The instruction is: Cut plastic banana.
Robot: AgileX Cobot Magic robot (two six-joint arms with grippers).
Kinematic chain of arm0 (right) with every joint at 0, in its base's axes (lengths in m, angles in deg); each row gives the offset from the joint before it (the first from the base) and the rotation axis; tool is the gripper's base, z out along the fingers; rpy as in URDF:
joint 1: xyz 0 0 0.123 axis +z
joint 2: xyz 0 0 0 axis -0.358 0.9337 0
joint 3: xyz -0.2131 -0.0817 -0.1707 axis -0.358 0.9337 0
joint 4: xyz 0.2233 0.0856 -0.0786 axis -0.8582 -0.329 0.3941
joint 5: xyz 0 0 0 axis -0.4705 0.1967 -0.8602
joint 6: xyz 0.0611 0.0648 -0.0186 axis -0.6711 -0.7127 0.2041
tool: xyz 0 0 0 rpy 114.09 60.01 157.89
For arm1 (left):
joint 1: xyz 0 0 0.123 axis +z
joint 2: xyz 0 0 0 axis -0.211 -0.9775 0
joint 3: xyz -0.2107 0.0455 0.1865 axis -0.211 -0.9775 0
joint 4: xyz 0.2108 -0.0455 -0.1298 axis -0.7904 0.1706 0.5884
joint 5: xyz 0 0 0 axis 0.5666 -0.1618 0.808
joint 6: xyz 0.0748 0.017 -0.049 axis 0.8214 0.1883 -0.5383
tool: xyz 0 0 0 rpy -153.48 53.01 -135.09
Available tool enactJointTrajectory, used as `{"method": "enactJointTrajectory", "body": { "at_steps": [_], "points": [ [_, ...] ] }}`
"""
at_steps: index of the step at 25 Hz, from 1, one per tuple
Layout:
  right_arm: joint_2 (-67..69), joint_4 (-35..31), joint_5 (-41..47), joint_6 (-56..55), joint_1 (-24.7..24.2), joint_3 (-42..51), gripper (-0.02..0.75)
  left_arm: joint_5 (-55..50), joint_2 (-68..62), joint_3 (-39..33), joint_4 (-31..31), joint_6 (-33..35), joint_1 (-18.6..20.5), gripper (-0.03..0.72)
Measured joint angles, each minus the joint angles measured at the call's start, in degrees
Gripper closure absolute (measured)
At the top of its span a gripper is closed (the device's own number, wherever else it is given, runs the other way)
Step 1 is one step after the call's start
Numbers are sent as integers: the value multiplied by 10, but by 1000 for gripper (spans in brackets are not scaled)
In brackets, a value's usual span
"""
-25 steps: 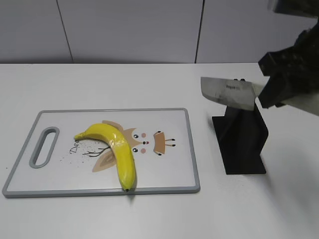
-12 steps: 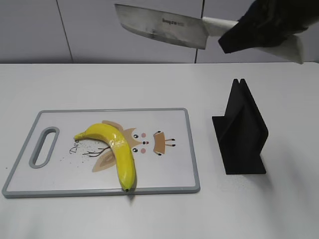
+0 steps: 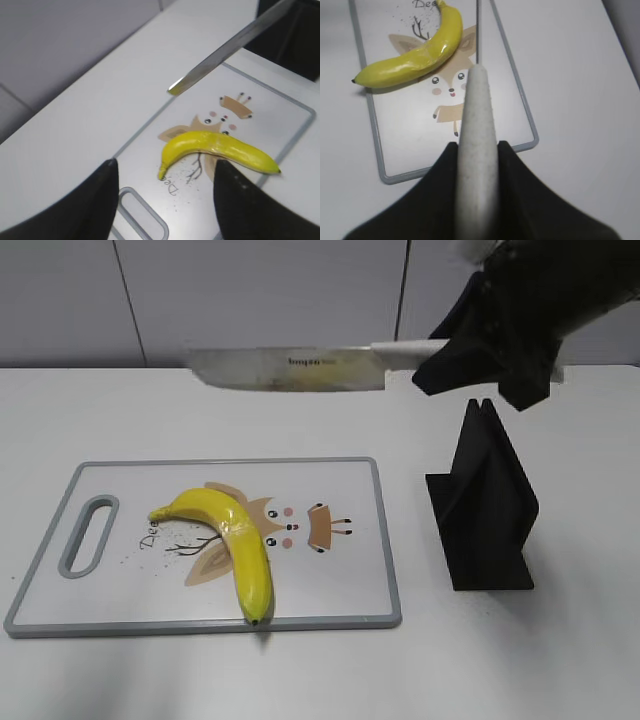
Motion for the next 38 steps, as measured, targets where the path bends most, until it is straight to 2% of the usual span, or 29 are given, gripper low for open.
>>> {"method": "enactJointTrajectory", "body": {
  "at_steps": [4,9,16,18,19,21,23,25,27,32,38],
  "points": [
    [37,-17,46,61,0,-15,547,-88,-112,89,-8,52,-62,105],
    [94,-41,118,105,0,-79,547,-165,-240,168,-71,64,-126,105],
    [153,-77,182,119,0,-155,547,-166,-360,188,-108,64,-133,105],
    [162,-84,185,120,0,-159,547,-153,-377,188,-116,64,-133,125],
    [167,-86,185,120,0,-160,547,-147,-383,188,-118,64,-133,158],
    [178,-87,185,120,0,-160,547,-138,-391,188,-119,64,-133,292],
    [191,-87,182,120,1,-160,547,-129,-398,189,-122,64,-133,531],
    [200,-88,171,122,1,-160,547,-124,-406,189,-129,66,-133,648],
    [207,-87,164,127,1,-160,547,-120,-413,189,-134,72,-133,682],
    [226,-62,154,110,9,-161,547,-121,-426,189,-139,76,-133,689],
    [252,124,68,-8,80,-162,547,-122,-450,189,-150,76,-134,691]
  ]
}}
